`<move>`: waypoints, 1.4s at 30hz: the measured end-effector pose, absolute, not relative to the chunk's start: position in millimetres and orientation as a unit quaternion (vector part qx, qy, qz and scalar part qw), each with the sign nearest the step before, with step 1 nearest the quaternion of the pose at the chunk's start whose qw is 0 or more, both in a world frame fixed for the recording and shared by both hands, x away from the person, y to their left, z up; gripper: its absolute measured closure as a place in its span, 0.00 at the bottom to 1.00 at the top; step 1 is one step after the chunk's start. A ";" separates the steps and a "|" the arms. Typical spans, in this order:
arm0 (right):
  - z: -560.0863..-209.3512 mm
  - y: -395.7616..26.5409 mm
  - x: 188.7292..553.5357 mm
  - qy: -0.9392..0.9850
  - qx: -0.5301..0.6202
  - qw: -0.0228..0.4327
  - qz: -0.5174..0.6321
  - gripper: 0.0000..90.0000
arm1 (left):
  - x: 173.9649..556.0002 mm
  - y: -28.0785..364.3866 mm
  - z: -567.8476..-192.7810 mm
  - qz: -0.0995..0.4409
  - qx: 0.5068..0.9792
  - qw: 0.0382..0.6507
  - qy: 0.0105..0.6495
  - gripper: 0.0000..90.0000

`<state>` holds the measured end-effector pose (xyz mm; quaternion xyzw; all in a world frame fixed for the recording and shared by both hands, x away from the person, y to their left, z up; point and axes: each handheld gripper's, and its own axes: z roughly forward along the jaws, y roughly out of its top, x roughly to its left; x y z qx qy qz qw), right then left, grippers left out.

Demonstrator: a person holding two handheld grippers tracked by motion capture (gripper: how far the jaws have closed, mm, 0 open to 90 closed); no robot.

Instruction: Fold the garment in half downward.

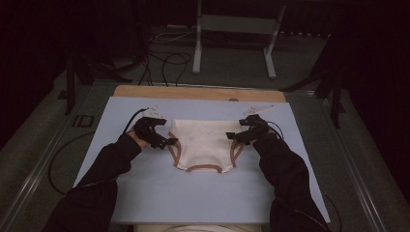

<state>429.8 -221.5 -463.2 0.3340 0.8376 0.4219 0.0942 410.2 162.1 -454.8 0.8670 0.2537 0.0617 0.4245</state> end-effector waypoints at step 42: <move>-453.6 -159.3 426.7 0.844 0.276 0.094 0.450 0.11 | 340.7 160.6 -485.4 0.091 0.870 0.443 0.197 0.00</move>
